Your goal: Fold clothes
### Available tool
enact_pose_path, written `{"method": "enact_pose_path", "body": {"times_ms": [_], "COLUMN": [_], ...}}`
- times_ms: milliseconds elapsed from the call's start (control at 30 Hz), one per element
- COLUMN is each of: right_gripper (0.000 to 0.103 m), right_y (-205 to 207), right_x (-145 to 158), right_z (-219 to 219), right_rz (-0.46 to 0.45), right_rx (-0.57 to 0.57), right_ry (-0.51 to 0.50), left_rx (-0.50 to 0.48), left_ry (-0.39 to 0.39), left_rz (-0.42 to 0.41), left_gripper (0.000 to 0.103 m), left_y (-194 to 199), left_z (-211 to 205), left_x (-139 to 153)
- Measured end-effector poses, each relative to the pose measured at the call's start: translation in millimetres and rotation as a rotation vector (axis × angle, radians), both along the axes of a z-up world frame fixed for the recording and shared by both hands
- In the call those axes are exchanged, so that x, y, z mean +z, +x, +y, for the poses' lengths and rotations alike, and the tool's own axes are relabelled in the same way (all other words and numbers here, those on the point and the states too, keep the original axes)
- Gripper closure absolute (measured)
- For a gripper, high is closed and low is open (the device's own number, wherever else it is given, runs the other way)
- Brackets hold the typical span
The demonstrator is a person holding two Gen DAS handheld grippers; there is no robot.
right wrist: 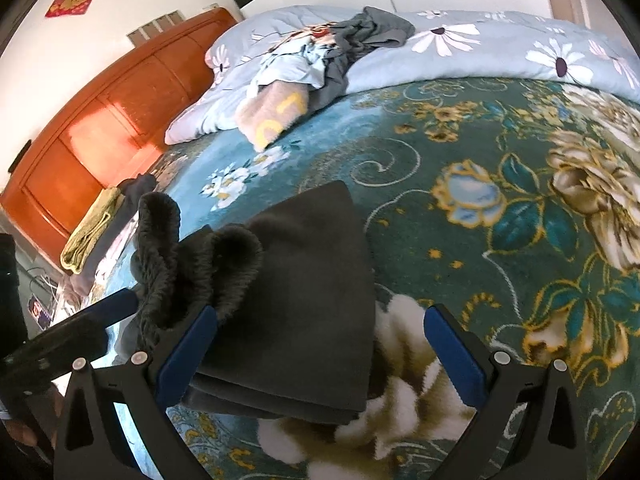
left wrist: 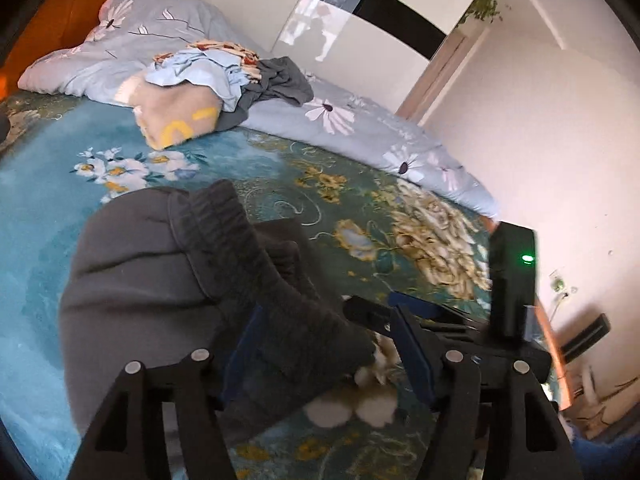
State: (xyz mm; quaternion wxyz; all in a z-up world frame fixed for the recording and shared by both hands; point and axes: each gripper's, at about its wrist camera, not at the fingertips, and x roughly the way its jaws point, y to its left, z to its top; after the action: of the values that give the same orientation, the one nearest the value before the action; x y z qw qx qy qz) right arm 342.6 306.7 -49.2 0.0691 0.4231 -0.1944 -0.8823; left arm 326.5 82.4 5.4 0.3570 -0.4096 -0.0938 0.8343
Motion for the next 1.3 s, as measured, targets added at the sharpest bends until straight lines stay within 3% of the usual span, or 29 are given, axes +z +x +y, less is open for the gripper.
{"method": "enact_pose_path", "body": {"times_ms": [67,167,233,267,367,467,633,867,1000,1167,1233,1300], "right_gripper": [0.0,0.0,0.0,0.0,0.0,0.0,0.0,0.0,0.001,0.025,0.044,0.051], "right_y": [-1,-3,-5,-6,-5,-3,-5,-42,-52,-55,-55,-55], "right_x": [2,7,8,9,13,15,2,-11,-10,-13,-11,-5], "right_z": [-3,-10,-17,-20,-26,-30,-48,-77,-90,-90,-89,-90], "right_rz": [0.009,0.03,0.04,0.039,0.043,0.035,-0.015,-0.046,-0.055,-0.096,-0.1,-0.092], "right_rx": [0.016,0.053,0.079,0.088,0.123,0.143,0.195,0.193,0.183,0.151,0.153,0.171], "right_ry": [-0.01,-0.037,-0.069,-0.085,-0.152,-0.18,-0.221,-0.279,-0.257,-0.232,-0.228,-0.204], "left_rx": [0.022,0.219,0.388,0.417,0.451,0.411,0.389,0.378,0.374,0.362,0.356,0.354], "left_ry": [0.033,0.023,-0.101,-0.13,-0.177,-0.205,-0.221,-0.221,-0.218,-0.221,-0.22,-0.209], "left_rz": [0.006,0.012,-0.023,-0.048,-0.125,-0.176,-0.169,-0.176,-0.175,-0.17,-0.169,-0.17], "left_gripper": [0.034,0.027,0.026,0.026,0.026,0.026,0.026,0.026,0.026,0.026,0.026,0.026], "left_y": [4,-3,-14,-17,-22,-21,-18,-16,-13,-13,-12,-12], "left_z": [-17,-65,-89,-94,-100,-86,-70,-70,-70,-69,-69,-71], "left_x": [7,7,-5,-13,-36,-57,-60,-59,-60,-59,-57,-55]}}
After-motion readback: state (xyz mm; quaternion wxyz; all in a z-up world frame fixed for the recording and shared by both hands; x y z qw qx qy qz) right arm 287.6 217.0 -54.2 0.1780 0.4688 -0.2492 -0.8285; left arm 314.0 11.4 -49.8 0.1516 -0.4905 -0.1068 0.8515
